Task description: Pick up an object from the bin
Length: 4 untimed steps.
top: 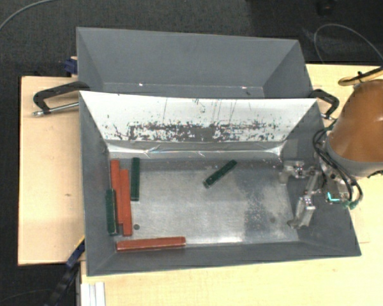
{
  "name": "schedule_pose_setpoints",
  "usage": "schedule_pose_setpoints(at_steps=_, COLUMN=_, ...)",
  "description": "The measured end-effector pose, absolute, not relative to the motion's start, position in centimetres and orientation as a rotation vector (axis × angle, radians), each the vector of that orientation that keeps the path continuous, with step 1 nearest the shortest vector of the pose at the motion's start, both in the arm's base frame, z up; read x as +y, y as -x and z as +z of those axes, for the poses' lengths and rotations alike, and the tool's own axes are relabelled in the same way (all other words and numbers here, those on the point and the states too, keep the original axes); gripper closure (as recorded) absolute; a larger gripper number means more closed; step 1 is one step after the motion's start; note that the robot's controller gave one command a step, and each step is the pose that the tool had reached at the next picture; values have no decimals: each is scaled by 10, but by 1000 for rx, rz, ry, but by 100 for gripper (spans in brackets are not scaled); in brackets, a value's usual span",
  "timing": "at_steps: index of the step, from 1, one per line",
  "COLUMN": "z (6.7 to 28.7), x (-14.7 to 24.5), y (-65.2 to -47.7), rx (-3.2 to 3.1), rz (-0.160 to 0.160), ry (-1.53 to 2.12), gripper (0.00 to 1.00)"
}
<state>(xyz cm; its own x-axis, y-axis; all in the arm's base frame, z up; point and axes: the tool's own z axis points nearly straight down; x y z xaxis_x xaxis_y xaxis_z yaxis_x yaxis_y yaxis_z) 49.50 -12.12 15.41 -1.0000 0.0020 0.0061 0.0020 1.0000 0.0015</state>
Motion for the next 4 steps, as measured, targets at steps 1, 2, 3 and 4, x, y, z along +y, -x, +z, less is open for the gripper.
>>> schedule_pose_setpoints(at_steps=1, z=88, x=-63, y=-596, rx=-3148, rz=-6, ry=-47, gripper=0)
schedule_pose_setpoints(at_steps=2, z=70, x=-9, y=-599, rx=-3134, rz=-6, ry=231, gripper=0)
schedule_pose_setpoints(at_steps=3, z=71, x=-11, y=-599, rx=-3135, rz=-1, ry=234, gripper=100)
schedule_pose_setpoints(at_steps=4, z=210, x=-11, y=-592, rx=-3146, rz=-3, ry=259, gripper=100)
